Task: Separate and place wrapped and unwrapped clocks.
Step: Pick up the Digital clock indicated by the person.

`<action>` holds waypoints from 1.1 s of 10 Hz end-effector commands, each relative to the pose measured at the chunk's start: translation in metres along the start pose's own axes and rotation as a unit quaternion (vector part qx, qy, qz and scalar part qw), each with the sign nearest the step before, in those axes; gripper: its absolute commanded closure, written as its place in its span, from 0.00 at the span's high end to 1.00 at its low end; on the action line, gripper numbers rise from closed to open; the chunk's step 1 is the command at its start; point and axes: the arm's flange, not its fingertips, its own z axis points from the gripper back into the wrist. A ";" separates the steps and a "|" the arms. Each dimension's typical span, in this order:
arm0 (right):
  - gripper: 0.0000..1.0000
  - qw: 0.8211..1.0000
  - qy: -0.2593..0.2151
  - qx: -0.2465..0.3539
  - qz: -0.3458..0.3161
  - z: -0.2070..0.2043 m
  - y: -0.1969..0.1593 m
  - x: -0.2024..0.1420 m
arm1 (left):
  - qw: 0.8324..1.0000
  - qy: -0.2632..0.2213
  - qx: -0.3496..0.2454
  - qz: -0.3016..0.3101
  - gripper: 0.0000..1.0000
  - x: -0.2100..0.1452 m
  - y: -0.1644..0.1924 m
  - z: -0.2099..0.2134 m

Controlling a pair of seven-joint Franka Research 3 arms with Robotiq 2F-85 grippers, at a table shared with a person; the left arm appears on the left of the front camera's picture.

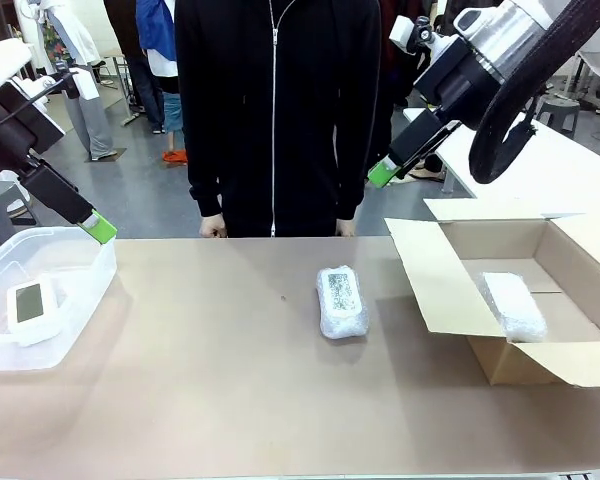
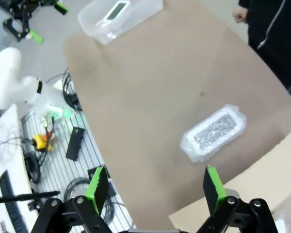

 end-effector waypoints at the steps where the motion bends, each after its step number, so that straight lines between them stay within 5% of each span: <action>1: 1.00 0.998 0.037 -0.002 0.055 0.004 0.011 -0.013 | 1.000 -0.001 -0.002 0.002 1.00 0.000 0.000 0.000; 11: 1.00 0.999 0.035 -0.003 0.041 0.001 0.014 -0.006 | 1.000 -0.001 -0.002 0.002 1.00 0.000 0.000 0.000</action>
